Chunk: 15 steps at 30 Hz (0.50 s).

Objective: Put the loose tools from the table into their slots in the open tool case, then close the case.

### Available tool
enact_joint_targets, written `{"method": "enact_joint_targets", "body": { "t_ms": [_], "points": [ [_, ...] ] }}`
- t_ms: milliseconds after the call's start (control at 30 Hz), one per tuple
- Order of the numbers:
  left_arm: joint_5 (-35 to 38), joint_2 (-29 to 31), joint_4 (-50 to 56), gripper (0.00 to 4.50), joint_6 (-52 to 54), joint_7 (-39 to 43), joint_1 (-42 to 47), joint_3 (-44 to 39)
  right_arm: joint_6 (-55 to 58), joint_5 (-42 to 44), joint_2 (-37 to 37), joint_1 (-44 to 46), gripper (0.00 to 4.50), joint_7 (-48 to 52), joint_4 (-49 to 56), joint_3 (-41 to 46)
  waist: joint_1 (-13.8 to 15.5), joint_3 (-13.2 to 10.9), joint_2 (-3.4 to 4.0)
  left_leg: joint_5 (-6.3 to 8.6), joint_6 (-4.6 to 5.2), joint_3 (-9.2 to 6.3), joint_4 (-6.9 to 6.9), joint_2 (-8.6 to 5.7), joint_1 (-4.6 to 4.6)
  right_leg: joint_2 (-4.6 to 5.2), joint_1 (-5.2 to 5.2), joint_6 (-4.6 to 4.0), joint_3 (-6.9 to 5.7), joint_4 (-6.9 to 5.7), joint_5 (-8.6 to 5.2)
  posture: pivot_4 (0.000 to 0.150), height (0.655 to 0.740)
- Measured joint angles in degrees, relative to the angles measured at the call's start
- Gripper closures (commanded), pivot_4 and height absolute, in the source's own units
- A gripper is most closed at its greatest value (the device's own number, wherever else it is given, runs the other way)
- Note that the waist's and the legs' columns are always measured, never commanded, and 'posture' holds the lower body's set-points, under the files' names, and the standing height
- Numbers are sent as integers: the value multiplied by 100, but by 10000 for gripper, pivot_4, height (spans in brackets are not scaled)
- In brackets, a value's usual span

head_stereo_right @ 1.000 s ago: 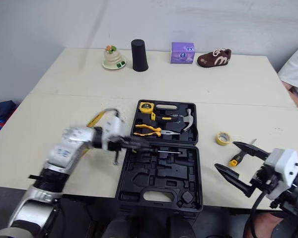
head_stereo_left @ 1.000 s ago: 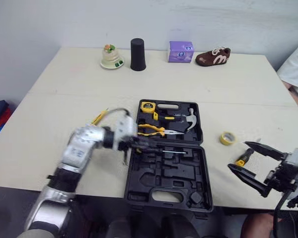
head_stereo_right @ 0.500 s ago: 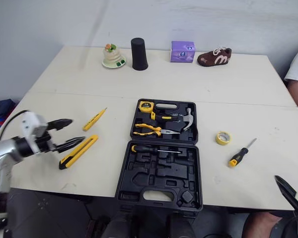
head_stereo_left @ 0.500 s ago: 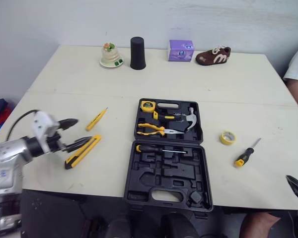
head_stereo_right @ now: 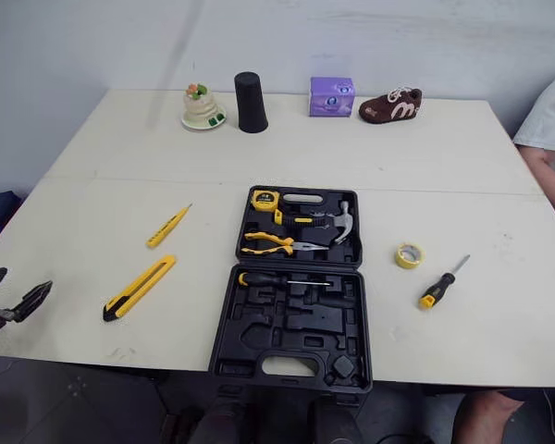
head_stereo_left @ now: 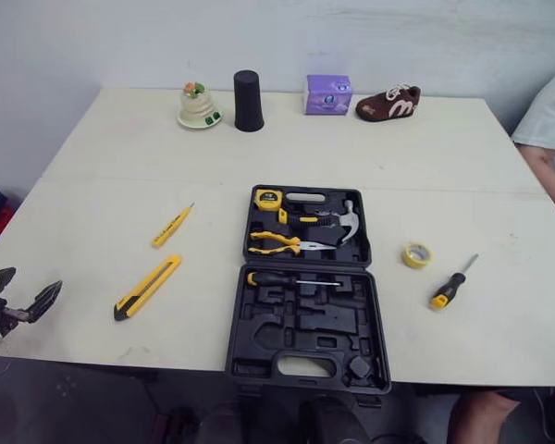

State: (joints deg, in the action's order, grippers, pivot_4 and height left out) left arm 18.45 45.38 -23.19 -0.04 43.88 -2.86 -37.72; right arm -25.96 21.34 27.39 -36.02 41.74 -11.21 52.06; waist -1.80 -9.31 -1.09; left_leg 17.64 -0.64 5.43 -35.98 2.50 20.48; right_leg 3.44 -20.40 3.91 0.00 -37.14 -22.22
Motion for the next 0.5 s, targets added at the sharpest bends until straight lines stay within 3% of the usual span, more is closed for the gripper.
{"method": "enact_joint_targets", "body": {
  "t_ms": [100, 300, 467, 500],
  "points": [
    [154, -66, 525, 479, 357, 116, 271, 406, 433, 142, 0, 93, 0, -154, 758, -291, 21, 0, 1, -8, -4, 0, -3, 0, 2, 5, -2, -1, -7, -15, 0, 1500, 7341],
    [592, -75, 2029, 479, 1038, 835, 1148, 1648, 2150, 826, -3, 132, 0, -916, 3369, -1102, 12, 1, 9, -32, 10, -2, 5, 2, 8, 3, -11, -9, -20, -32, -6, 1500, 7341],
    [966, -119, 2904, 479, 1656, 1362, 1763, 2548, 5141, 1580, 177, -69, 0, -2772, 5251, -1362, 3, 1, 9, -42, -20, -1, -5, 10, 44, -14, -35, -7, -20, -32, -9, 1500, 7341],
    [987, -127, 2956, 479, 1680, 1388, 1788, 2587, 5256, 1649, 177, -68, 0, -2849, 5340, -1367, 3, 1, 9, -42, -20, -2, -9, 11, 49, -16, -40, -6, -20, -32, -10, 1500, 7341]
  ]
}}
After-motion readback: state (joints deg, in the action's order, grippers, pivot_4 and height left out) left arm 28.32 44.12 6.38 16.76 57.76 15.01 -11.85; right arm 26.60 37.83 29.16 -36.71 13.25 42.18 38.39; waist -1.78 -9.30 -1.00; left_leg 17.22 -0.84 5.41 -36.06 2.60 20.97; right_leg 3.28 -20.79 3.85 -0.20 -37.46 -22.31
